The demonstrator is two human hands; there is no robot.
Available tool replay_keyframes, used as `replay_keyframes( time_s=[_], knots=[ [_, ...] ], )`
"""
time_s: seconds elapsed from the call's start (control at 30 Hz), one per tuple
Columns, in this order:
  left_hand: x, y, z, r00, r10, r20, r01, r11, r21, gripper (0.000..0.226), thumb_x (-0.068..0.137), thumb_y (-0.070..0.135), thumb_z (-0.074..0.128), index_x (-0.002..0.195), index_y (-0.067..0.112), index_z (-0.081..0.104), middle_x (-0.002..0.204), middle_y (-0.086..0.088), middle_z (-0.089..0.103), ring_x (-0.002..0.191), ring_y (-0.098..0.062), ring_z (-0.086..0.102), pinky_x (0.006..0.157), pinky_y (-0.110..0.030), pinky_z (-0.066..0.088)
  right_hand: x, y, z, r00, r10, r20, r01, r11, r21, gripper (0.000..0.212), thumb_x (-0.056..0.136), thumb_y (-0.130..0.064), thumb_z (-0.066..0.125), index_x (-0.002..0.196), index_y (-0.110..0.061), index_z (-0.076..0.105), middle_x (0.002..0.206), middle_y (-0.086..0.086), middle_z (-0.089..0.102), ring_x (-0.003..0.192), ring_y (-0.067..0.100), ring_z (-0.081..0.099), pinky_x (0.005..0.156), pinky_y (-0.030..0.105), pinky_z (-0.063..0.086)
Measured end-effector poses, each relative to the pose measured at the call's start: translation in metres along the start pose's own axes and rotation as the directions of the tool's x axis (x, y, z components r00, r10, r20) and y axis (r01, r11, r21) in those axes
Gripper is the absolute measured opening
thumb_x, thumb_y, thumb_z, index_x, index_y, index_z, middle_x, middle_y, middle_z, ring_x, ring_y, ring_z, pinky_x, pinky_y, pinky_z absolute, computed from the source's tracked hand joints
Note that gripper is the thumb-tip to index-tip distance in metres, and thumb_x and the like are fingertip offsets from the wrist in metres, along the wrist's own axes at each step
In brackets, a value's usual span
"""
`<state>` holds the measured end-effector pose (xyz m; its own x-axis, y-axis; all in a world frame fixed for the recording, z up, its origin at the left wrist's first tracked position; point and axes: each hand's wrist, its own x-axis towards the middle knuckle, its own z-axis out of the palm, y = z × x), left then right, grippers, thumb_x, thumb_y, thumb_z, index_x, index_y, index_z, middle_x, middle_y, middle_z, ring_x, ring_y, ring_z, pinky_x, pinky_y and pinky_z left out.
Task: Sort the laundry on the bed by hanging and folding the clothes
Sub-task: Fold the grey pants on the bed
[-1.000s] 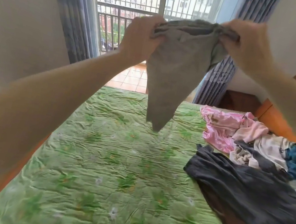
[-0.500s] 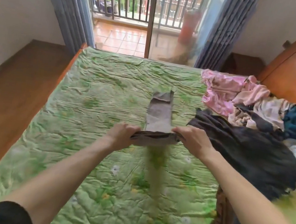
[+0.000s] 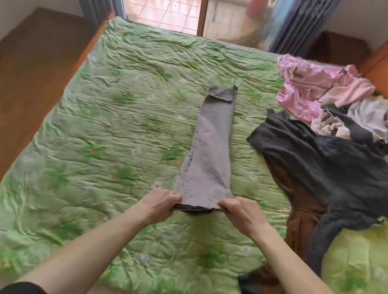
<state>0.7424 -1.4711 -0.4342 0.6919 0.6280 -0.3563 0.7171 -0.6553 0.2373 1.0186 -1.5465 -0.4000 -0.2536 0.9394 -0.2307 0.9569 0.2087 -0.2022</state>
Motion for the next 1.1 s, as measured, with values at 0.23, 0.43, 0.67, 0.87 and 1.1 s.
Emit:
replay_keyframes(
  time_s=[0.23, 0.43, 0.67, 0.87, 1.1],
  knots=[
    [-0.022, 0.017, 0.061, 0.987, 0.077, 0.140, -0.084, 0.995, 0.048, 0.023, 0.090, 0.008, 0.056, 0.113, 0.013, 0.058, 0.117, -0.008, 0.068, 0.114, -0.032, 0.064, 0.092, -0.040, 0.045, -0.023, -0.018, 0.061, 0.954, -0.088, 0.287, 0.126, 0.985, -0.116, 0.020, 0.097, -0.019, 0.048, 0.111, -0.018, 0.062, 0.109, 0.004, 0.073, 0.105, 0.028, 0.068, 0.079, 0.041, 0.052],
    [-0.039, 0.019, 0.124, 0.937, 0.103, 0.335, -0.143, 0.985, 0.098, 0.034, 0.098, 0.035, 0.060, 0.125, 0.014, 0.059, 0.126, -0.008, 0.064, 0.124, -0.031, 0.057, 0.099, -0.043, 0.048, -0.049, -0.028, 0.127, 0.903, -0.086, 0.421, 0.089, 0.996, 0.012, 0.040, 0.095, -0.040, 0.056, 0.132, -0.023, 0.058, 0.123, 0.002, 0.069, 0.116, 0.026, 0.064, 0.089, 0.039, 0.053],
    [-0.030, 0.002, 0.174, 0.956, -0.040, 0.291, 0.030, 0.999, 0.038, 0.039, 0.102, 0.031, 0.054, 0.138, 0.015, 0.052, 0.141, -0.007, 0.054, 0.135, -0.029, 0.048, 0.104, -0.040, 0.044, -0.067, -0.021, 0.203, 0.951, 0.174, 0.257, -0.231, 0.949, 0.213, 0.037, 0.106, -0.023, 0.050, 0.140, -0.013, 0.060, 0.140, 0.006, 0.062, 0.128, 0.027, 0.057, 0.106, 0.039, 0.046],
    [0.015, -0.015, 0.205, 0.989, -0.097, 0.116, 0.101, 0.994, -0.033, 0.045, 0.105, 0.029, 0.048, 0.146, 0.010, 0.048, 0.155, -0.010, 0.047, 0.145, -0.029, 0.041, 0.114, -0.038, 0.039, -0.040, -0.011, 0.256, 0.971, 0.224, 0.078, -0.236, 0.951, 0.202, 0.044, 0.106, -0.020, 0.054, 0.146, -0.002, 0.055, 0.150, 0.018, 0.055, 0.140, 0.034, 0.052, 0.116, 0.045, 0.043],
    [0.112, -0.005, 0.261, 0.975, -0.154, -0.163, 0.130, 0.980, -0.148, 0.057, 0.108, 0.023, 0.042, 0.162, 0.006, 0.033, 0.171, -0.013, 0.026, 0.160, -0.028, 0.019, 0.129, -0.044, 0.019, 0.059, 0.013, 0.315, 0.942, 0.298, -0.154, -0.286, 0.954, 0.094, 0.059, 0.105, -0.027, 0.051, 0.159, -0.008, 0.037, 0.169, 0.012, 0.027, 0.158, 0.029, 0.024, 0.124, 0.049, 0.029]
  ],
)
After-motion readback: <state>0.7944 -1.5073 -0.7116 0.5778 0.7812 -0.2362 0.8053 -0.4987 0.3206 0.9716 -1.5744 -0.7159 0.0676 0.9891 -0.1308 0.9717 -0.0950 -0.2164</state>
